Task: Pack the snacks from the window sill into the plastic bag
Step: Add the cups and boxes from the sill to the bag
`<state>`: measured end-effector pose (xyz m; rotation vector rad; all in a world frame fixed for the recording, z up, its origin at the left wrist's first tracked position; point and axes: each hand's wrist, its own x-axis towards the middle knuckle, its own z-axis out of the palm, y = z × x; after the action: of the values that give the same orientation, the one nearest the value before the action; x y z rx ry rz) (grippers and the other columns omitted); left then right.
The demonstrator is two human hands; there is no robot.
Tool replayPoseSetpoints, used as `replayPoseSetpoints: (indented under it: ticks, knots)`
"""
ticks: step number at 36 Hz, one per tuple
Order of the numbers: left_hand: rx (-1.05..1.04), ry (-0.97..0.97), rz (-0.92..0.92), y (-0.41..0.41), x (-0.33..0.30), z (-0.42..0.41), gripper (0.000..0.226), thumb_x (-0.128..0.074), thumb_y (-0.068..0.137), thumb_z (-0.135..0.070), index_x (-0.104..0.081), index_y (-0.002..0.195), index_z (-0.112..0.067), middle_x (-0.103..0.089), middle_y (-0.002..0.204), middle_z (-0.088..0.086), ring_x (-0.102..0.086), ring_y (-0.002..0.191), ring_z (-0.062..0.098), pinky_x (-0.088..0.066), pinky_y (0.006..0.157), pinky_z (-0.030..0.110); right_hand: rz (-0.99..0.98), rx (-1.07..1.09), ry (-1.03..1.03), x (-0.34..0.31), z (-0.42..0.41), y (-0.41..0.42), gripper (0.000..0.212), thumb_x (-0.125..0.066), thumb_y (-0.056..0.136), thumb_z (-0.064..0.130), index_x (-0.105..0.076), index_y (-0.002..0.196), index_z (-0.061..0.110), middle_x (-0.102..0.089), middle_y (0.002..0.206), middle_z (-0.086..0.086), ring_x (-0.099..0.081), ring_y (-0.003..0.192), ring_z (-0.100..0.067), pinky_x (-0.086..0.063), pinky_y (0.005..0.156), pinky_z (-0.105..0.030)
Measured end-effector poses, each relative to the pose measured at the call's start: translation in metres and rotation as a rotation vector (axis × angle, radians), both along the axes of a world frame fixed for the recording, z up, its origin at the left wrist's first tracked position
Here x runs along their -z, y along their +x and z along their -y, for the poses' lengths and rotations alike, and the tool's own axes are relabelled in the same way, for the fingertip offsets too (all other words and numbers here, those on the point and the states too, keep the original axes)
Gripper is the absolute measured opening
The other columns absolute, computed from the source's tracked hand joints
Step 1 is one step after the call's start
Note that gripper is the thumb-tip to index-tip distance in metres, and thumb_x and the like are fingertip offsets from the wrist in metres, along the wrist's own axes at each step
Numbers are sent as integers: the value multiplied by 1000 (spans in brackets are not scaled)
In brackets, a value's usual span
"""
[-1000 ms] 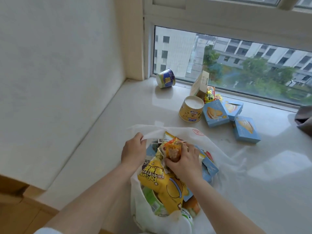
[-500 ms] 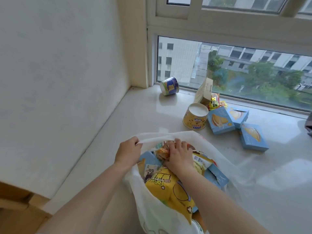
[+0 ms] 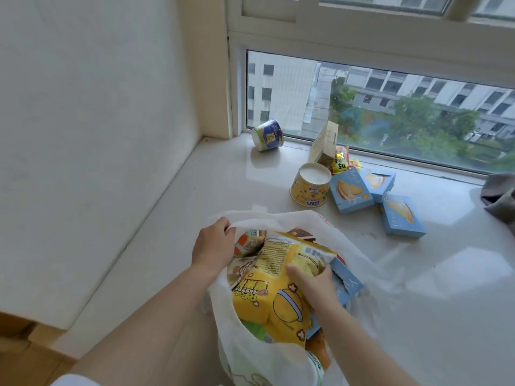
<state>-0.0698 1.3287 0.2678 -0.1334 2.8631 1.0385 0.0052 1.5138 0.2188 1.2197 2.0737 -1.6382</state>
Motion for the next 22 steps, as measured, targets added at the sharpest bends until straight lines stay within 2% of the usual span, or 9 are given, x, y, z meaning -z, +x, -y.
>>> replayPoseSetpoints:
  ticks: [1,3,6,7,10,14,16,19,22]
  knots:
    - [-1,16,-1,0,0,-1,25,-40,98,-24,-54,84,-8,-59,78,7,-57,74,27,-45,60,34,6,-17,-26,4,4,0,119,-81,55,54,-15,147,21,-37,143,-9,-44,127,-32,-42,102,-51]
    - [-8,39,-3,1,0,-3,26,-41,98,-25,-56,86,-9,-61,80,8,-59,77,28,-49,65,38,13,-85,-2,7,11,-2,106,-81,63,36,-18,146,18,-49,128,-9,-54,109,-27,-49,94,-46]
    - [-16,54,-17,2,1,-3,26,-42,97,-26,-57,86,-8,-62,79,10,-59,78,30,-49,66,39,9,-234,49,2,8,-13,85,-76,71,24,-28,141,16,-55,115,-6,-56,91,-20,-53,73,-34]
    - [-24,59,-24,2,0,-1,25,-42,97,-25,-57,85,-8,-62,79,9,-58,77,29,-48,65,37,6,-289,38,-4,2,-18,75,-75,71,22,-36,135,16,-56,112,-6,-58,90,-20,-54,71,-34]
    - [-47,64,-33,-3,-3,8,22,-44,97,-23,-59,86,-9,-61,81,8,-56,77,28,-42,64,33,43,-501,123,-26,-17,-35,69,-77,70,25,-44,130,17,-58,114,-6,-58,102,-24,-53,84,-37]
    - [-38,49,-18,-7,-6,12,21,-47,95,-23,-60,87,-10,-62,81,8,-57,79,28,-44,65,33,106,-890,479,-55,-25,-54,89,-73,73,37,-27,148,27,-42,142,-6,-44,125,-25,-43,95,-32]
    - [-25,48,-18,-6,-6,8,19,-48,95,-22,-59,85,-10,-61,79,7,-57,80,29,-44,66,34,92,-1110,601,-64,-8,-57,84,-70,77,39,-25,148,31,-40,145,-4,-41,129,-25,-40,98,-32]
    - [1,54,-28,-4,-6,-2,19,-48,94,-22,-56,81,-11,-58,74,6,-56,75,29,-41,62,32,-36,-1294,757,-50,36,-56,68,-65,80,37,-36,141,33,-56,129,-5,-54,114,-29,-48,85,-36]
    - [30,37,-38,-1,-3,-9,20,-46,96,-23,-52,79,-13,-56,73,5,-53,72,27,-36,58,30,-264,-1407,916,-33,71,-52,38,-55,84,18,-52,122,18,-64,106,-10,-59,96,-33,-42,71,-35]
